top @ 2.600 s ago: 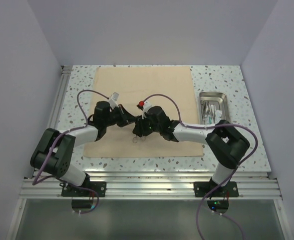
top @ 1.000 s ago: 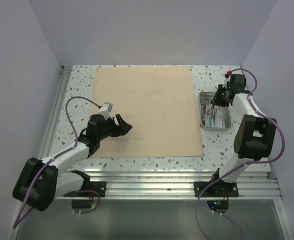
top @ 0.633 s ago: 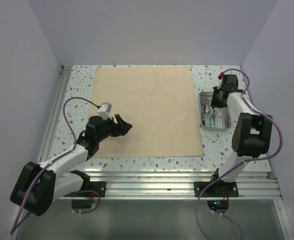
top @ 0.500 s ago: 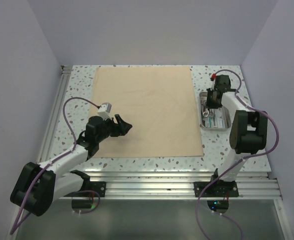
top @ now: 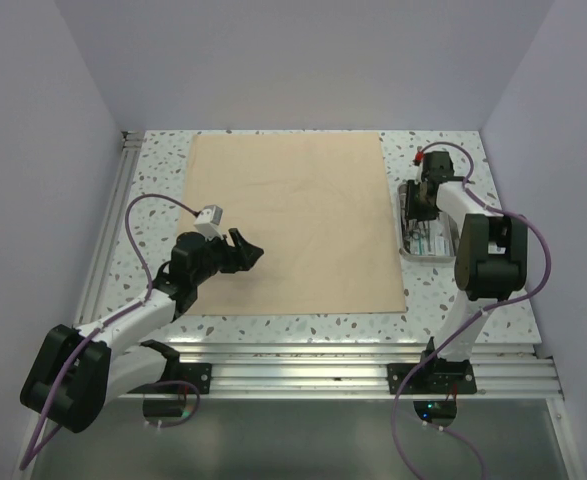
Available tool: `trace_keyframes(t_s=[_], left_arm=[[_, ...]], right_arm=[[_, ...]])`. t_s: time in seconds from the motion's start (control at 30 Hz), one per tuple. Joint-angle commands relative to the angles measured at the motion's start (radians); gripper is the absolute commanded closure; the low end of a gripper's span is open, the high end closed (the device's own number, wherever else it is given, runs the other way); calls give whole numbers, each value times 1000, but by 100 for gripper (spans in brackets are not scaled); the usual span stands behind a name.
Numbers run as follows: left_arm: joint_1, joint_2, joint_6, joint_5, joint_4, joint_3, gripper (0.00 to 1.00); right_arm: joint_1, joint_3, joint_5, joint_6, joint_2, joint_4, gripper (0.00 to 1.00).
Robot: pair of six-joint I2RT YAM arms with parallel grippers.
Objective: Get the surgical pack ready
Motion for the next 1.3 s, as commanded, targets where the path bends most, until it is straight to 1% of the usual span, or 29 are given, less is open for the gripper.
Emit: trace_keyframes(t_s=[0.0,0.17,0.33,0.6,0.63,0.67,0.73,0.9,1.1,1.27], left_arm=[[-7,-14,33,-21,41,-3,28],[-7,-17,33,-23,40,-3,29],[-10,-20,30,-26,41,-5,29],[-21,-23,24,-36,41,-9,29],[-24,-26,22,-39,47,-11,30],[-25,-26,22,-42,47,-12,29],[-28,-26,22,-41,47,-11,29],[-30,-26,25,-44,43,-12,29],[-30,-24,21,-38,44,-11,29],[-31,-21,21,-30,47,-14,29]], right_arm=[[-5,19,11,21,-51,4,62],[-41,8,22,67,-143,15,61],[-106,22,70,113,-162,-7,61],[-179,48,81,136,-111,-39,59],[-185,46,84,139,-107,-36,58],[-194,46,82,139,-107,-27,54],[-202,49,96,136,-99,-24,51],[-225,82,105,126,-55,-33,48],[-232,124,143,104,17,-50,47],[-232,143,130,101,85,-70,47]])
